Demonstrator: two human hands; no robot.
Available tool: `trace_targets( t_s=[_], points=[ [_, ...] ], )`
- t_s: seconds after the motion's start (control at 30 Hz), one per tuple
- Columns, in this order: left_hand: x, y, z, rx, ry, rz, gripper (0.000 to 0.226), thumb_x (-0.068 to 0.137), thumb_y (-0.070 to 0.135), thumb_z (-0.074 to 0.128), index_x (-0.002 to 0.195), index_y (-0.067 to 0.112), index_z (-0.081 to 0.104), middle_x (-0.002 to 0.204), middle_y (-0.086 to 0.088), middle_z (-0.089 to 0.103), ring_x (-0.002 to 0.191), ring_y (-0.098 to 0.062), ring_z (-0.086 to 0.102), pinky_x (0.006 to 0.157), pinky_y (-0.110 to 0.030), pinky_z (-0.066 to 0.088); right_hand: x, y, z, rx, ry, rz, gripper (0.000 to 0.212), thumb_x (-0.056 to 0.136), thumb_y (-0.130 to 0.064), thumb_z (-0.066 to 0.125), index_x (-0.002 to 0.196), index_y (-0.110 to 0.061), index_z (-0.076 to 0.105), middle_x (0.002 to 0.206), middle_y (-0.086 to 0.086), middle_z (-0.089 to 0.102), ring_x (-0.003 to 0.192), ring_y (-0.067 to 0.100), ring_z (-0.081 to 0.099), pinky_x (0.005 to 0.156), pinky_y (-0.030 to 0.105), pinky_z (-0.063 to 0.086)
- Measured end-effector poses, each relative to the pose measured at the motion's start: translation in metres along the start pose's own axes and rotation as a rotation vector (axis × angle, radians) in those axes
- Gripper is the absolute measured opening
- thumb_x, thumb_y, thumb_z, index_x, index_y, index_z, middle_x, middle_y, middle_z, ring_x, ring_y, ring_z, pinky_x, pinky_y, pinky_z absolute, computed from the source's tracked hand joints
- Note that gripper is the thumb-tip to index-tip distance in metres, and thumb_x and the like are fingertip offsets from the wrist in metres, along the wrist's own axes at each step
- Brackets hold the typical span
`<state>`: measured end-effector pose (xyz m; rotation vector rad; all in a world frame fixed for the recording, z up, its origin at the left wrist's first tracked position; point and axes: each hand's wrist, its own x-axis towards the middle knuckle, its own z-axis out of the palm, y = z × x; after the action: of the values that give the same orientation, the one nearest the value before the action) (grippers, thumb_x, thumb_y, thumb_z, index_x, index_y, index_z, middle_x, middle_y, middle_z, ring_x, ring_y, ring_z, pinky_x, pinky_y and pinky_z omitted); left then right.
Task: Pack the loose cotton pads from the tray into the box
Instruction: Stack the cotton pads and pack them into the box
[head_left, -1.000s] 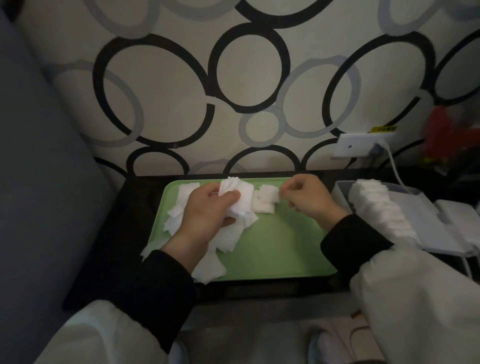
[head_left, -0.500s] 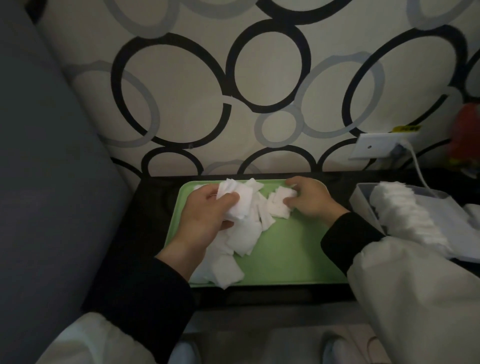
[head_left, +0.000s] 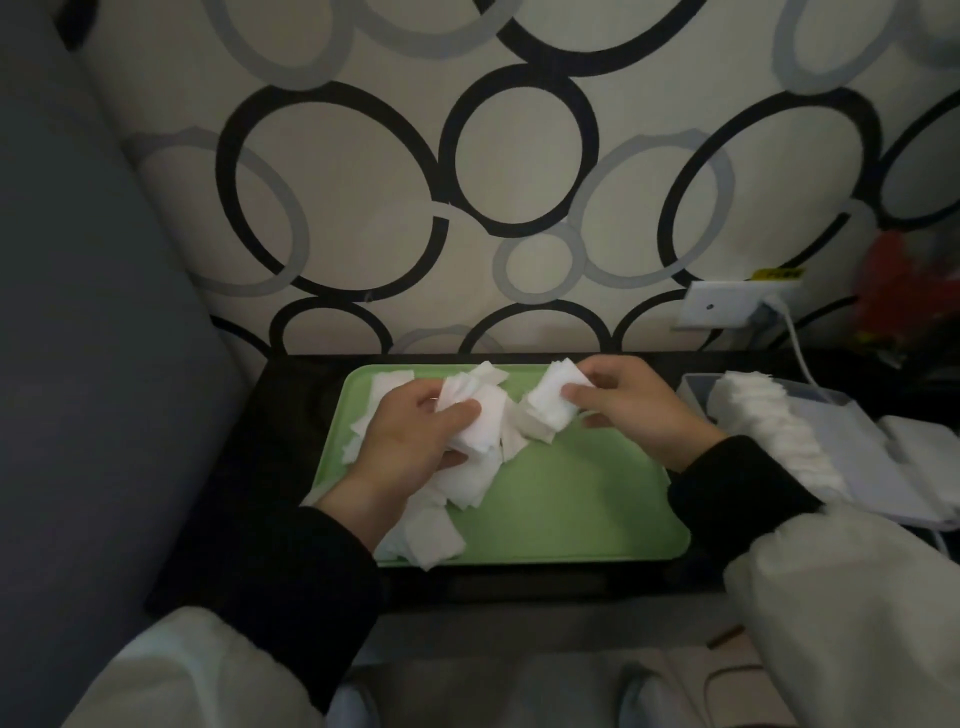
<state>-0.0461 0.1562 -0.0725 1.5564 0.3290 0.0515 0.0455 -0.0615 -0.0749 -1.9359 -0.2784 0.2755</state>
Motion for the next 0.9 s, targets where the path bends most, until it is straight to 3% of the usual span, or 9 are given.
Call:
trace_targets(
  t_s=[0.07, 0.13, 0.2, 0.27, 0.37, 0.5, 0.77, 0.9],
  points=[
    [-0.003, -0.001, 0.005, -0.009, -0.018, -0.003, 0.024, 0.09, 0.016, 0.07, 0.114, 0.014, 0.066, 0.107, -0.006, 0.072, 0.094, -0.021, 0.071, 0.069, -0.028, 0.061, -0.012, -0.013, -0.001, 0.193, -0.086, -0.017, 0.011, 0.091, -0.008, 0.066, 0.1, -0.006, 0.071, 0.101, 0.02, 0.071, 0.084, 0.022, 0.063, 0.069, 0.028, 0.049],
    [-0.004, -0.002, 0.009, -0.017, -0.036, 0.002, 0.022, 0.09, 0.015, 0.072, 0.111, 0.015, 0.066, 0.104, -0.006, 0.074, 0.09, -0.021, 0.073, 0.07, -0.03, 0.061, -0.02, -0.022, 0.0, 0.363, -0.184, -0.034, 0.015, 0.083, -0.011, 0.07, 0.096, -0.007, 0.073, 0.098, 0.02, 0.07, 0.087, 0.029, 0.06, 0.075, 0.036, 0.047],
    [-0.007, -0.001, 0.013, -0.024, -0.059, 0.009, 0.017, 0.09, 0.014, 0.071, 0.106, 0.018, 0.067, 0.097, -0.004, 0.076, 0.083, -0.017, 0.074, 0.068, -0.029, 0.06, -0.027, -0.027, 0.003, 0.43, -0.264, -0.034, 0.021, 0.076, -0.012, 0.072, 0.096, -0.007, 0.074, 0.099, 0.021, 0.07, 0.091, 0.033, 0.058, 0.078, 0.041, 0.046],
    [-0.01, 0.002, 0.019, -0.043, -0.086, 0.021, 0.014, 0.09, 0.013, 0.07, 0.103, 0.018, 0.066, 0.09, 0.0, 0.076, 0.075, -0.013, 0.074, 0.063, -0.026, 0.059, -0.033, -0.03, 0.005, 0.399, -0.293, -0.039, 0.028, 0.074, -0.013, 0.073, 0.099, -0.002, 0.072, 0.095, 0.02, 0.071, 0.086, 0.03, 0.06, 0.071, 0.033, 0.048],
    [-0.015, 0.006, 0.027, -0.078, -0.139, 0.021, 0.012, 0.092, 0.016, 0.068, 0.103, 0.018, 0.068, 0.096, -0.004, 0.077, 0.082, -0.015, 0.075, 0.071, -0.03, 0.062, -0.038, -0.033, 0.007, 0.302, -0.246, -0.054, 0.02, 0.074, -0.013, 0.077, 0.092, -0.007, 0.073, 0.086, 0.014, 0.072, 0.071, 0.019, 0.061, 0.06, 0.025, 0.047],
    [-0.019, 0.01, 0.036, -0.08, -0.173, 0.013, 0.012, 0.095, 0.021, 0.064, 0.104, 0.019, 0.071, 0.102, -0.007, 0.076, 0.094, -0.023, 0.074, 0.084, -0.038, 0.061, -0.043, -0.031, 0.005, 0.247, -0.181, -0.057, 0.009, 0.081, -0.006, 0.076, 0.081, -0.015, 0.073, 0.078, 0.007, 0.073, 0.066, 0.015, 0.059, 0.058, 0.024, 0.046],
    [-0.028, 0.013, 0.053, -0.059, -0.185, 0.026, 0.022, 0.095, 0.016, 0.063, 0.115, 0.011, 0.069, 0.107, -0.013, 0.074, 0.098, -0.027, 0.072, 0.08, -0.035, 0.062, -0.058, -0.026, -0.004, 0.16, -0.069, -0.049, 0.01, 0.079, -0.008, 0.079, 0.083, -0.009, 0.07, 0.073, 0.004, 0.071, 0.058, 0.008, 0.061, 0.053, 0.02, 0.046],
    [-0.033, 0.014, 0.068, -0.042, -0.204, 0.01, 0.029, 0.099, 0.038, 0.054, 0.109, 0.016, 0.07, 0.102, -0.006, 0.075, 0.095, -0.022, 0.073, 0.078, -0.037, 0.062, -0.067, -0.018, -0.009, 0.084, 0.036, -0.072, 0.019, 0.076, -0.011, 0.083, 0.081, -0.009, 0.065, 0.068, 0.004, 0.061, 0.056, 0.011, 0.052, 0.051, 0.021, 0.041]
  ],
)
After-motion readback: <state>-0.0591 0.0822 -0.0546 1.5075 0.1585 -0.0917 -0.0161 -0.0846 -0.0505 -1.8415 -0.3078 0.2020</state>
